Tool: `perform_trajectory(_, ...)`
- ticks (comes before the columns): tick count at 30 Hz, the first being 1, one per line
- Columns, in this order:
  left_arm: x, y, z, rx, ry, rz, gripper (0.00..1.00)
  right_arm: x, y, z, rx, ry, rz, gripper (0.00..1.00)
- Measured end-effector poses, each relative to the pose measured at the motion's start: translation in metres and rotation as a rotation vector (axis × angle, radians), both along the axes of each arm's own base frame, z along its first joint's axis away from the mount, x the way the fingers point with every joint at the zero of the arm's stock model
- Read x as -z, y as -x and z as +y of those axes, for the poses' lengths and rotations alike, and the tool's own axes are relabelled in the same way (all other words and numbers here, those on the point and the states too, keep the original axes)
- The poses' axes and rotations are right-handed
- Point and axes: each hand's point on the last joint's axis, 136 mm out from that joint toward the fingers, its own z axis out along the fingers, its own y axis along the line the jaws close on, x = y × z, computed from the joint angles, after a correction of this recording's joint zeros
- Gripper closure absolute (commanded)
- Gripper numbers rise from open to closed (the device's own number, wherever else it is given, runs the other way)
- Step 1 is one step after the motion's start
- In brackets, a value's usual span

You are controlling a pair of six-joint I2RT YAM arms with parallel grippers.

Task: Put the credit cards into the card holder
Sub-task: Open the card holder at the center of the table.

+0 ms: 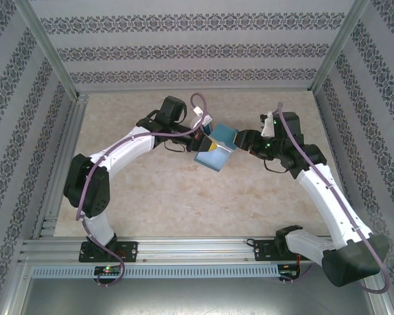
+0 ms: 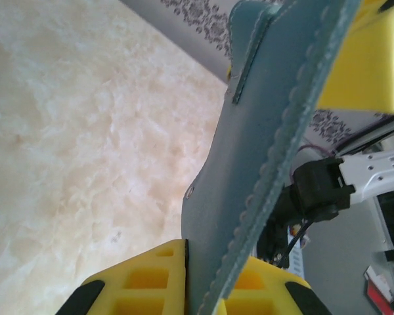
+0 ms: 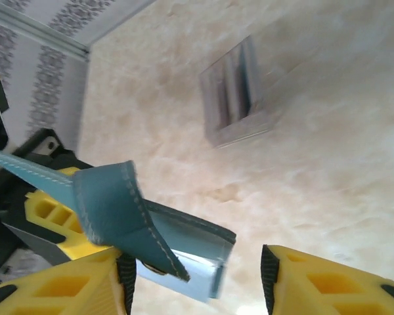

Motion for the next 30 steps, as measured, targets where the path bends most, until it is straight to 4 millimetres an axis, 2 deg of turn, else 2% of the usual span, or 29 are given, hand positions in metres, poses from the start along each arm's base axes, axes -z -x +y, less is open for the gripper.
perform_trajectory(4, 0.033, 0.004, 0.006, 0.015, -0.11, 0.076, 0.94, 0.008, -0.005, -0.01, -0.069, 0.165, -0.056, 0.4)
perform_trajectory(8, 0.057, 0.016, 0.015, 0.037, -0.19, 0.154, 0.93, 0.028, -0.007, -0.002, -0.2, 0.233, -0.055, 0.39)
perform_trajectory(12, 0.052, 0.02, 0.018, 0.052, -0.208, 0.157, 0.93, 0.044, -0.007, 0.013, -0.315, 0.222, -0.034, 0.38)
perform_trajectory(18, 0.049, 0.024, 0.02, 0.067, -0.215, 0.16, 0.93, 0.054, -0.001, 0.044, -0.47, 0.143, -0.008, 0.4)
perform_trajectory(22, 0.048, 0.025, 0.02, 0.071, -0.211, 0.165, 0.92, 0.056, 0.006, 0.061, -0.542, 0.085, 0.003, 0.54)
perform_trajectory(25, 0.046, 0.026, 0.019, 0.079, -0.2, 0.169, 0.89, 0.051, 0.008, 0.067, -0.568, 0.05, -0.012, 0.72)
perform_trajectory(27, 0.046, 0.027, 0.019, 0.081, -0.197, 0.17, 0.8, 0.048, 0.009, 0.07, -0.58, 0.027, -0.017, 0.82)
perform_trajectory(30, 0.045, 0.022, 0.02, 0.067, -0.19, 0.171, 0.59, 0.043, 0.009, 0.072, -0.583, -0.007, -0.02, 0.88)
